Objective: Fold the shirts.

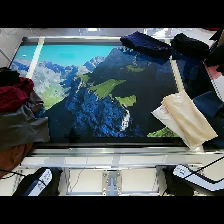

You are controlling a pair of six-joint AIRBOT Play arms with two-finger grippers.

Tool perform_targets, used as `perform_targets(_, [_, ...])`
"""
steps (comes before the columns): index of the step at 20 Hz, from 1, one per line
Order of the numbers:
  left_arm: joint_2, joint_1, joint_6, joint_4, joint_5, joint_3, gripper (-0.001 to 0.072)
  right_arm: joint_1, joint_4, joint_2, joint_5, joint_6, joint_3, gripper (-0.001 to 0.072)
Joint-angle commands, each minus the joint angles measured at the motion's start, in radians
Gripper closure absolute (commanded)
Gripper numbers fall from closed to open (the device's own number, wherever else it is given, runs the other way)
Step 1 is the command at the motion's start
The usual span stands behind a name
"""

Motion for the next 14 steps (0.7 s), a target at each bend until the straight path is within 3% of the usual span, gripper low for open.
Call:
perform_targets(1, [-0.008,0.0,-0.02,0.0,-0.047,0.0,0.0697,-0.004,0.291,0.017,-0.055,0.005,0.131,0.019])
perform_targets(4, [-0.008,0.0,-0.019,0.0,-0.082,0.0,0.0697,0.059,0.583,0.045,-0.154,-0.006,0.184,0.019])
perform_targets(7, [-0.008,0.0,-0.019,0.0,-0.082,0.0,0.0697,0.159,0.606,0.066,-0.219,-0.007,0.204,0.0191])
perform_targets(14, [-0.008,0.0,-0.019,0.0,-0.082,0.0,0.0697,0.32,0.601,0.068,-0.163,-0.007,0.204,0.0191])
